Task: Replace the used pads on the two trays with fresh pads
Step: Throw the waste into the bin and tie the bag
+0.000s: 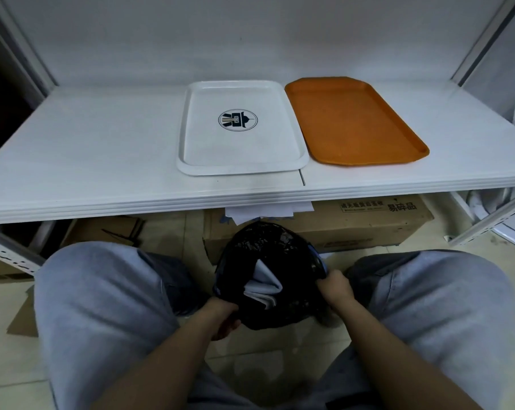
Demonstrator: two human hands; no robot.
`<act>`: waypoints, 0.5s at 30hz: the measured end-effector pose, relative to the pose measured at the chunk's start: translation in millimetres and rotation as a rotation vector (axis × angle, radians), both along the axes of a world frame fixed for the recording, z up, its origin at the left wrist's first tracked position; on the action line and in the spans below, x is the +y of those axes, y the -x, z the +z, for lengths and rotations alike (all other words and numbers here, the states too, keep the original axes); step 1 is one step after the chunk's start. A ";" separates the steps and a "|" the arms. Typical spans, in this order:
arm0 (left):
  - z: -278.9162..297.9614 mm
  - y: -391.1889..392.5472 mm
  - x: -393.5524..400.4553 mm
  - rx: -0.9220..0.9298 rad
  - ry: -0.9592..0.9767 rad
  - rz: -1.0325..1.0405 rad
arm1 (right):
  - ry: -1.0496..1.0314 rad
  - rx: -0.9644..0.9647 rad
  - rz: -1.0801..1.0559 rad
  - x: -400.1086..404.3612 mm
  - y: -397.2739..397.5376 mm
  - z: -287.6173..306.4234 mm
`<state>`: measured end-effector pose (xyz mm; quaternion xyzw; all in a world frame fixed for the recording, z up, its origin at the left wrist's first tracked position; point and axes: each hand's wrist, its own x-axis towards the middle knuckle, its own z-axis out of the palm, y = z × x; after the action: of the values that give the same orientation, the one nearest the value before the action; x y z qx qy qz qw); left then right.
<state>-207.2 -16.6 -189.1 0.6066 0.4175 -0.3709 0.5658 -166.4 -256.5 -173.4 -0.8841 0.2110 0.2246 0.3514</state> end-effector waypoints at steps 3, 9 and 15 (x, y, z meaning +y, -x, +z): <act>5.7 -9.8 9.2 0.006 -0.054 0.020 | 0.038 -0.056 -0.023 -1.0 -5.2 6.9; 14.9 -28.8 31.6 -0.039 -0.158 -0.082 | 0.029 -0.135 -0.092 -5.0 -24.0 21.1; 23.1 -63.2 40.4 -0.231 -0.320 -0.279 | 0.034 -0.246 -0.094 0.3 -38.6 31.1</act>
<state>-144.0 23.8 -166.0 0.7788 0.3158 -0.3027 0.4496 -127.7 -256.2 -142.3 -0.8999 0.2114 0.0940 0.3695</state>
